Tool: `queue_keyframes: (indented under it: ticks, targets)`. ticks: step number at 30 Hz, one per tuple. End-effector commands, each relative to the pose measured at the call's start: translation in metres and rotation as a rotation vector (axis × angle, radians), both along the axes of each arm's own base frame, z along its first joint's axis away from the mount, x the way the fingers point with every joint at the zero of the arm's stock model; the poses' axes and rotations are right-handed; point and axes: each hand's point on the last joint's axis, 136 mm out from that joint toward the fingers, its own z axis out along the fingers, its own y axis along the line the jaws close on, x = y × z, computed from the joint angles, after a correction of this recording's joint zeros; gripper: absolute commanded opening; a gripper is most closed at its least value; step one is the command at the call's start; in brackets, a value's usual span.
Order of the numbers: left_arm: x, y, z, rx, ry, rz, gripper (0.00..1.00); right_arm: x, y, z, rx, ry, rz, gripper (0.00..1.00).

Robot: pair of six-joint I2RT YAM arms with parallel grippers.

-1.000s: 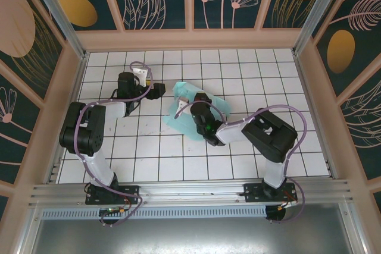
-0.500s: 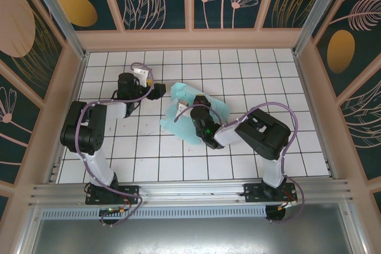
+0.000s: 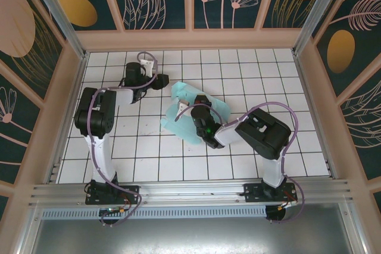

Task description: Fold the paper box

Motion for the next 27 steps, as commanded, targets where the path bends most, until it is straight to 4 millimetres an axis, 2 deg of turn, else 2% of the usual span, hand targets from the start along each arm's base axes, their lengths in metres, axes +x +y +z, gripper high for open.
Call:
queue_keyframes:
  ticks: [1,8,18,27]
  targets:
    - [-0.008,-0.012,-0.013,-0.024,0.072,-0.062,0.59,0.003,0.003,0.003,0.038,0.0,0.001,0.0]
    - [-0.033,-0.046,-0.012,0.003,0.017,-0.221,0.59,0.007,0.005,0.006,0.044,-0.006,0.002,0.0]
    - [-0.06,-0.051,-0.006,-0.027,-0.032,-0.298,0.59,0.013,-0.003,0.01,0.06,-0.006,-0.02,0.0]
    - [-0.062,-0.067,-0.003,-0.02,-0.057,-0.35,0.6,0.011,0.001,0.009,0.068,0.001,0.001,0.0]
